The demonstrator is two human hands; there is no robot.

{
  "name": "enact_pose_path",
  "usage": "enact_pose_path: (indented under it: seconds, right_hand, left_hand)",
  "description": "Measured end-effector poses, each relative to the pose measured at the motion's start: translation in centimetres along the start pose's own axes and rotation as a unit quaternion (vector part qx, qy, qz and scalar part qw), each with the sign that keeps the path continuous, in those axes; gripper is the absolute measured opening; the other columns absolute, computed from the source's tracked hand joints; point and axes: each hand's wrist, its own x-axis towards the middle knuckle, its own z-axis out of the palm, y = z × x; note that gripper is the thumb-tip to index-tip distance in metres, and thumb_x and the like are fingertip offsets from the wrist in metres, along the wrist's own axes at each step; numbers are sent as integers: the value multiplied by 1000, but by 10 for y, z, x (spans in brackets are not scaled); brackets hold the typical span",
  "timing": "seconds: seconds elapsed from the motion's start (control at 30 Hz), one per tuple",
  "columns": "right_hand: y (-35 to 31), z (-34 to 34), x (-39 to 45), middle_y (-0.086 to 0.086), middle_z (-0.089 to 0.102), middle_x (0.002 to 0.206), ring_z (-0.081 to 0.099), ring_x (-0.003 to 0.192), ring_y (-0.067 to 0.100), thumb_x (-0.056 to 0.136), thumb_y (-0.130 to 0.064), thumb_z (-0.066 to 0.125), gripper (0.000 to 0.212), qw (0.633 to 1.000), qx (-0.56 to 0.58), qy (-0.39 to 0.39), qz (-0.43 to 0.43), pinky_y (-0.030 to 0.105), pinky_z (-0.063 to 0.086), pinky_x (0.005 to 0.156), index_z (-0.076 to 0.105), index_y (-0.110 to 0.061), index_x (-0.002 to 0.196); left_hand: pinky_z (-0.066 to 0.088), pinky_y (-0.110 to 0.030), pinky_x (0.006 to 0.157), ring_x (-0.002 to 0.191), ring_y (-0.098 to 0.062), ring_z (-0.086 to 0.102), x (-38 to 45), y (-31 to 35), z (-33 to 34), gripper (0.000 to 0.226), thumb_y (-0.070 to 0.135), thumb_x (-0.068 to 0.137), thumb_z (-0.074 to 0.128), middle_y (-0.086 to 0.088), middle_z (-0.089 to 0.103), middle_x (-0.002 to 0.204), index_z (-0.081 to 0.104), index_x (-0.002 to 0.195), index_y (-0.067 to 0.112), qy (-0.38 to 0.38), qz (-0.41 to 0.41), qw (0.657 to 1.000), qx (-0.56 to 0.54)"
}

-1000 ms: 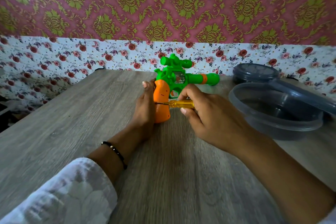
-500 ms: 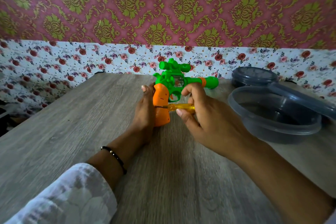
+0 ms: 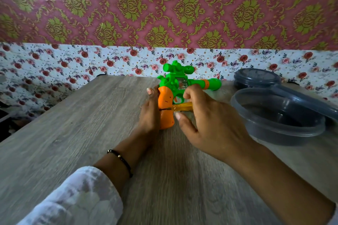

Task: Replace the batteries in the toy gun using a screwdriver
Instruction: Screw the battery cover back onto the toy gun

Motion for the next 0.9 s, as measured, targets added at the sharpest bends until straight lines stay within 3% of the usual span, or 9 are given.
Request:
enact_pose_path:
  seconds: [0.1, 0.2, 0.33, 0.5, 0.57, 0.63, 0.7, 0.8, 0.9]
  right_hand:
    - [1, -3, 2, -2, 56, 80, 48, 50, 17, 90, -37, 36, 25, 999, 46, -21, -10, 28, 33, 43, 40, -16, 102]
    - [2, 0, 4, 1, 58, 66, 57, 50, 27, 89, -47, 26, 43, 999, 26, -18, 0, 34, 41, 40, 41, -10, 106]
    - [3, -1, 2, 7, 54, 45, 51, 34, 27, 89, -48, 29, 49, 995, -85, 26, 40, 14, 14, 38, 55, -7, 91]
    - [6, -1, -1, 7, 51, 41, 48, 33, 25, 91, -44, 45, 42, 992, -101, 35, 66, 10, 8, 45, 59, -14, 65]
    - [7, -2, -1, 5, 56, 49, 53, 39, 25, 91, -42, 46, 39, 994, -93, 31, 56, 13, 13, 42, 61, -15, 67]
    - [3, -5, 1, 3, 64, 74, 61, 61, 25, 94, -45, 41, 33, 997, -63, -31, 41, 24, 33, 44, 59, -18, 89]
    - [1, -6, 1, 1, 63, 92, 62, 77, 26, 91, -48, 46, 29, 998, -32, -54, 25, 29, 39, 57, 49, -21, 103]
    - [-2, -6, 0, 2, 65, 83, 62, 67, 27, 84, -33, 62, 21, 998, -33, -49, 3, 29, 37, 53, 51, -20, 97]
    - [1, -2, -1, 2, 64, 65, 61, 53, 26, 79, -35, 63, 19, 999, -31, -14, -8, 29, 41, 44, 57, -17, 85]
  left_hand:
    - [46, -51, 99, 113, -24, 62, -2, 5, 2, 74, 78, 82, 21, -5, 65, 122, 56, 127, 30, 8, -5, 1000, 2]
    - [50, -46, 96, 112, -21, 63, -4, 5, 2, 76, 80, 81, 22, -4, 64, 125, 51, 133, 31, 10, -11, 1000, 5]
    - [55, -18, 75, 107, -11, 63, -8, 7, 4, 58, 56, 97, 15, 2, 63, 123, 45, 138, 30, 8, 10, 1000, 24]
    - [54, -27, 77, 109, -16, 62, -8, 7, 6, 54, 56, 97, 14, 0, 61, 126, 44, 138, 36, 22, 2, 999, 25]
    - [52, -22, 79, 104, -7, 62, -10, 8, 6, 51, 53, 98, 13, 3, 63, 120, 48, 133, 37, 25, 14, 999, 36]
    - [51, -16, 77, 95, 4, 64, -11, 9, 5, 47, 50, 100, 12, 12, 66, 107, 54, 121, 41, 27, 25, 998, 50]
    - [52, -27, 88, 102, -5, 65, -10, 7, 4, 54, 58, 98, 15, 6, 68, 110, 58, 120, 36, 25, 21, 998, 55]
    - [48, -43, 98, 112, -18, 62, -11, 9, 4, 66, 69, 90, 20, -4, 65, 122, 55, 129, 29, 23, -1, 1000, 12]
    - [52, -29, 90, 103, -6, 65, -12, 12, 5, 47, 53, 98, 18, 5, 67, 112, 57, 119, 36, 16, 8, 999, 30]
